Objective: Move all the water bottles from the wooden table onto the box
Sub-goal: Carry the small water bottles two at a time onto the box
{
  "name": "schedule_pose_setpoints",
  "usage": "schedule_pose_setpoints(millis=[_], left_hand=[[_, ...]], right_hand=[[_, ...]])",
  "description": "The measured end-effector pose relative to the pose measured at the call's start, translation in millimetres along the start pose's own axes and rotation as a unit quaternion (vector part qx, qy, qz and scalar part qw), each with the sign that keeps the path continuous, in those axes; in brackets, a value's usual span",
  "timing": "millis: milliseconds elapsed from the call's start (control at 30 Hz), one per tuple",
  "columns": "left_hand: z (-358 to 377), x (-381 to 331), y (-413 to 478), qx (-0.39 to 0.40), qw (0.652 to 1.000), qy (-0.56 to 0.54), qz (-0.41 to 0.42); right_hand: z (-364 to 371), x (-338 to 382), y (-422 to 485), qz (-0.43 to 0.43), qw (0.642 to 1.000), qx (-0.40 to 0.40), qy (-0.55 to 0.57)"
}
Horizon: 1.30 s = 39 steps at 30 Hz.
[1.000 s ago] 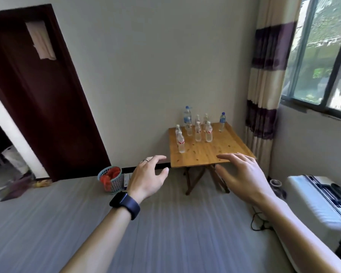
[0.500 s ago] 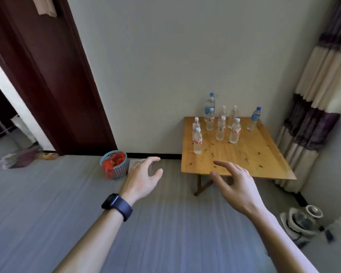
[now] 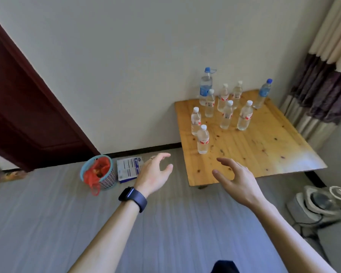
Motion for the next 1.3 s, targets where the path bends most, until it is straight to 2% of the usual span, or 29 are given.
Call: schedule_pose_setpoints(millis=[267, 433, 700, 900, 1100, 1200, 1300], left_hand=[[35.8, 8.9, 164.5, 0.092, 0.996, 0.01, 0.014], [54.2, 10.9, 259.9, 0.141, 0.989, 0.029, -0.016], [80.3, 7.2, 370.7, 0.193, 0.979, 0.033, -0.051], [104.9, 1.5, 452.4, 0.186, 0.974, -0.061, -0.112], [136.5, 6.7, 507.6, 0.185, 0.971, -0.115, -0.097], [146.0, 8.6, 523.7, 0.17, 0.969, -0.141, -0.114], [145.9, 15.8, 535.5, 0.169, 0.973, -0.13, -0.091]], right_hand=[[23.6, -54.6, 134.0, 0.091, 0.995, 0.026, 0.018], [31.2, -84.9, 219.3, 0.154, 0.985, 0.06, 0.038], [49.5, -107.6, 321.4, 0.199, 0.972, 0.107, 0.064], [71.4, -123.9, 363.7, 0.221, 0.961, 0.148, 0.071], [92.1, -130.5, 371.6, 0.229, 0.956, 0.166, 0.072], [96.9, -130.8, 372.3, 0.23, 0.959, 0.154, 0.056], [99.9, -130.6, 373.1, 0.233, 0.962, 0.132, 0.053]])
Point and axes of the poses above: each hand's wrist, its own y-axis towards the middle knuckle, its own z-axis out of the palm, x = y × z, the point moved 3 cm from there along y, towards the middle knuckle, and after that the axes turned 6 degrees about x, right-handed, at the moved point
